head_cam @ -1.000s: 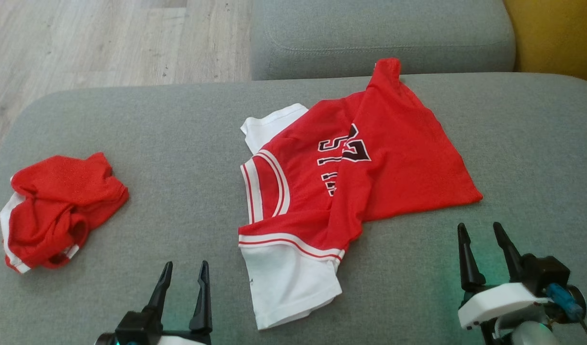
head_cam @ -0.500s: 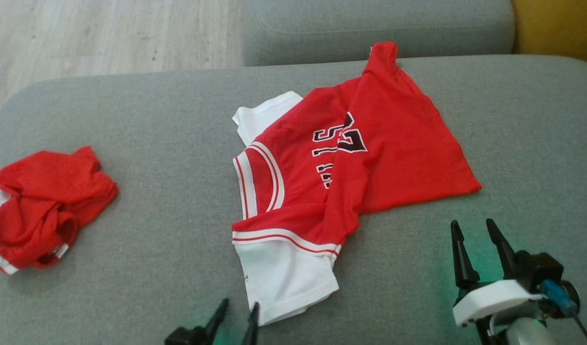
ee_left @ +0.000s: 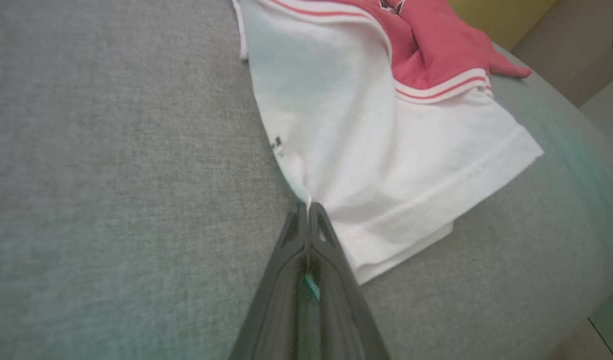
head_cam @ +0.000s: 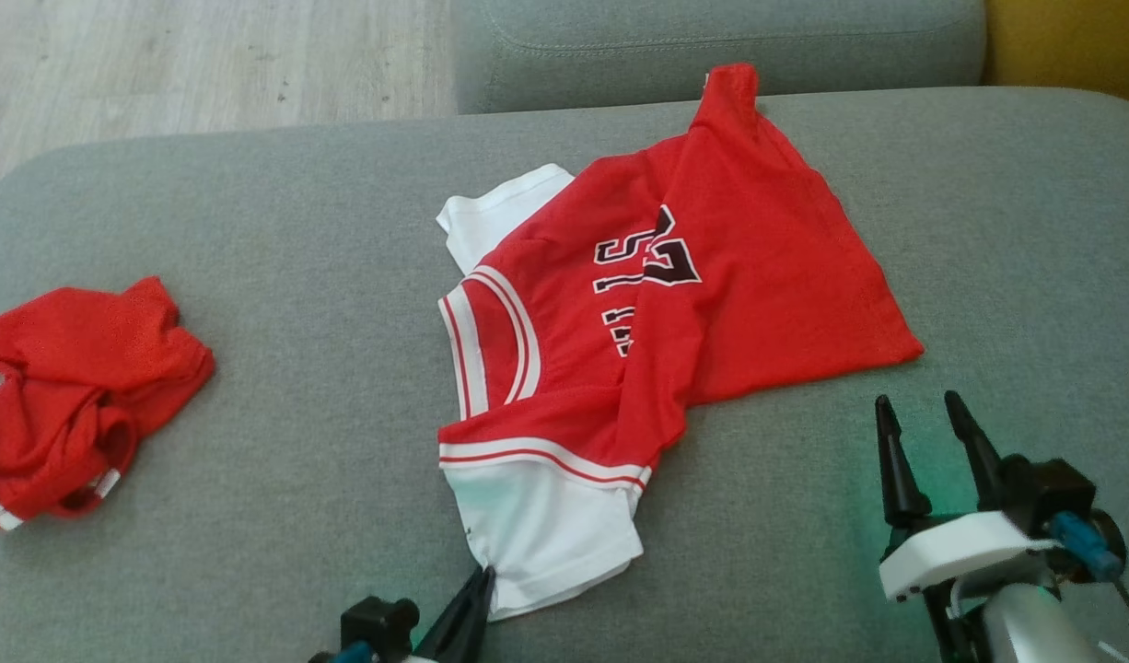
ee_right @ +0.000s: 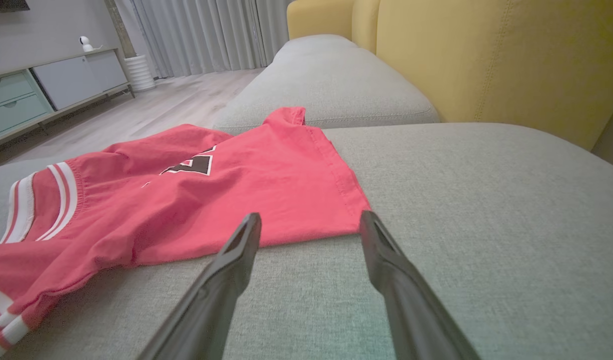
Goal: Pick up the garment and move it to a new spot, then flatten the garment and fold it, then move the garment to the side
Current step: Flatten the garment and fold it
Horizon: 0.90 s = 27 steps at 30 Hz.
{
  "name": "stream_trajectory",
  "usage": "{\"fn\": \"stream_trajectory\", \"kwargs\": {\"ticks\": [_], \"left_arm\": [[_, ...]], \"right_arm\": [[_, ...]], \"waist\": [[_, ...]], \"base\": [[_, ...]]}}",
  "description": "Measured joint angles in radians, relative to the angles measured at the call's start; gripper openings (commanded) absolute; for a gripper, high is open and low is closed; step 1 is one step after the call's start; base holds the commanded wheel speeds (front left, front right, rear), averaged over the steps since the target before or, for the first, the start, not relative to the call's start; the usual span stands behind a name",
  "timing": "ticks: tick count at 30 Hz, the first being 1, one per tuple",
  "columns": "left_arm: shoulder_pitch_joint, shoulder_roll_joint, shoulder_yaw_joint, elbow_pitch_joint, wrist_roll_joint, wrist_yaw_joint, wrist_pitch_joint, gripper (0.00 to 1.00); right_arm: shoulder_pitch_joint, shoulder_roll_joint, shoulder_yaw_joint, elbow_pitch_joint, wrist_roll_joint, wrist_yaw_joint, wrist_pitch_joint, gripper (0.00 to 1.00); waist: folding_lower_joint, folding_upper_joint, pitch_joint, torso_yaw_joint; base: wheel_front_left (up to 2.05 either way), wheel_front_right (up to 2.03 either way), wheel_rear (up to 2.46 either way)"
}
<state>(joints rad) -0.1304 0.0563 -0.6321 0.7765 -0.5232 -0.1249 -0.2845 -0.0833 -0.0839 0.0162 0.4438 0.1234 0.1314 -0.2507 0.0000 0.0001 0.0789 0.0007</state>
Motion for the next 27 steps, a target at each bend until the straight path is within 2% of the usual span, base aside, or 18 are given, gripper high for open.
{"fn": "stream_trajectory", "kwargs": {"ticks": [2,4,6,9,12,16,27], "left_arm": [[-0.023,-0.001,-0.003,0.021,-0.016,0.011,0.002,0.0],[-0.019,-0.011,0.045,-0.014,-0.007,0.056,0.014,0.0],[-0.015,-0.009,0.131,-0.085,0.02,0.115,0.028,0.0],[-0.012,0.039,0.257,-0.2,0.075,0.151,0.028,0.0],[0.001,0.06,0.331,-0.267,0.121,0.15,0.028,0.0],[0.035,0.047,0.374,-0.285,0.152,0.127,0.028,0.0],[0.03,-0.001,0.395,-0.271,0.215,0.069,0.028,0.0]], "right_arm": [[-0.01,-0.003,-0.007,0.0,0.0,0.0,0.0,1.0],[-0.011,-0.004,-0.026,0.003,0.002,0.0,0.0,1.0],[-0.012,-0.004,-0.042,0.011,0.007,0.0,0.0,1.0],[-0.015,-0.004,-0.061,0.032,0.011,0.0,0.0,1.0],[-0.04,-0.003,-0.071,0.064,0.019,0.0,0.0,1.0],[-0.091,0.003,-0.095,0.128,0.019,0.0,0.0,1.0],[-0.269,0.001,-0.23,0.392,-0.078,0.0,0.001,1.0]], "waist": [[0.0,0.0,0.0,0.007],[0.0,0.0,0.0,0.016],[0.0001,0.0,0.0,0.028],[0.0,0.0,0.001,0.048],[0.0001,0.0,0.002,0.069],[0.0001,0.0,0.007,0.09],[0.0001,-0.0001,0.064,0.147]], "base": [[0.0,0.0,0.0],[0.0,0.0,0.0],[0.0,0.0,0.0],[0.0,0.0,0.0],[0.0,0.0,0.0],[0.0,0.0,0.0],[0.0,0.0,0.0]]}}
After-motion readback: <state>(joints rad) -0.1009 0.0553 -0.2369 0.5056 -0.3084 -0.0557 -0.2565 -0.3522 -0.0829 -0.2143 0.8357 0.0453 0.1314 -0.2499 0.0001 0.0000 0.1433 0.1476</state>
